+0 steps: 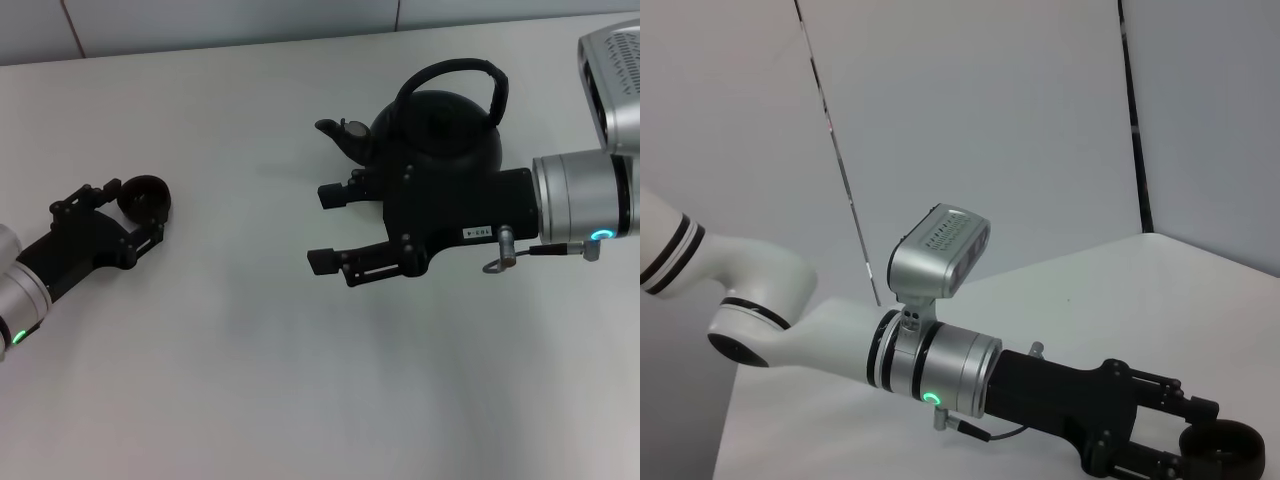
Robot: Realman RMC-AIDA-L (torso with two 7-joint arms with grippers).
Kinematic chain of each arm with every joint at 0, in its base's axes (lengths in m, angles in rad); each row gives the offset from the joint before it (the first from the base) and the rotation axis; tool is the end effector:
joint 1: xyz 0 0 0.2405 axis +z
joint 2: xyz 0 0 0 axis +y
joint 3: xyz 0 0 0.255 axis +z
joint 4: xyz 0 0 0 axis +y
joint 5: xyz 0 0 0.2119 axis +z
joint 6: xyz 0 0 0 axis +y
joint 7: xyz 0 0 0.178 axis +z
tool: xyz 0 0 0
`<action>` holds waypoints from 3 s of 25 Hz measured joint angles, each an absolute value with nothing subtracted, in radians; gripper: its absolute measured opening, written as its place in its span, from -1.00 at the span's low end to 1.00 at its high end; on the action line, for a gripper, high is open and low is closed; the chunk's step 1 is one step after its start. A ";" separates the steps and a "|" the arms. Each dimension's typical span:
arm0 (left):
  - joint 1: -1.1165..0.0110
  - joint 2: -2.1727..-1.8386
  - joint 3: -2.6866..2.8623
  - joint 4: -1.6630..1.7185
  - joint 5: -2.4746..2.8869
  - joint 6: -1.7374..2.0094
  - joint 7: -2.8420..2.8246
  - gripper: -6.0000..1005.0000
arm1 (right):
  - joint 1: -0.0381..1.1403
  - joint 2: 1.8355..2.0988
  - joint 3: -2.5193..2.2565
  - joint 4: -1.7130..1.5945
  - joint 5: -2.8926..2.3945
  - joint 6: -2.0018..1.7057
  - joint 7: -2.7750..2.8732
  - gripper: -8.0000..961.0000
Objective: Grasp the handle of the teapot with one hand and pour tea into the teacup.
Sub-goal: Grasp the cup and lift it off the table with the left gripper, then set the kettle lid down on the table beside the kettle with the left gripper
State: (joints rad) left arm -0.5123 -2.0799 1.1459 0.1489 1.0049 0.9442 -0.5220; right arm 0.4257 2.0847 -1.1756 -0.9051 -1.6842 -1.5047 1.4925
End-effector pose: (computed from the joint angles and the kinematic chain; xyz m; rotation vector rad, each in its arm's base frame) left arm -0.3182 0.3655 -0.0831 -2.2089 -0.4963 -0.4470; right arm 0.1892 0.3261 -0.0475 -2.8866 0.4098 0.7548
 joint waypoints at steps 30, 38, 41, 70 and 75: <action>-0.506 -2.080 1.433 0.275 0.999 1.051 -0.691 0.33 | 0.386 2.081 -1.143 -0.907 -1.661 -1.511 1.482 0.72; -0.501 -2.080 1.479 0.282 1.001 1.064 -0.709 0.33 | 0.385 2.082 -1.143 -0.911 -1.665 -1.515 1.481 0.72; -0.501 -2.080 1.482 0.282 1.001 1.062 -0.709 0.33 | 0.385 2.081 -1.143 -0.911 -1.666 -1.515 1.480 0.72; -0.495 -2.080 1.497 0.281 1.005 1.039 -0.730 0.33 | 0.386 2.082 -1.143 -0.913 -1.669 -1.516 1.456 0.72; -0.497 -2.080 1.501 0.283 1.005 1.030 -0.738 0.37 | 0.389 2.081 -1.143 -0.913 -1.669 -1.512 1.456 0.72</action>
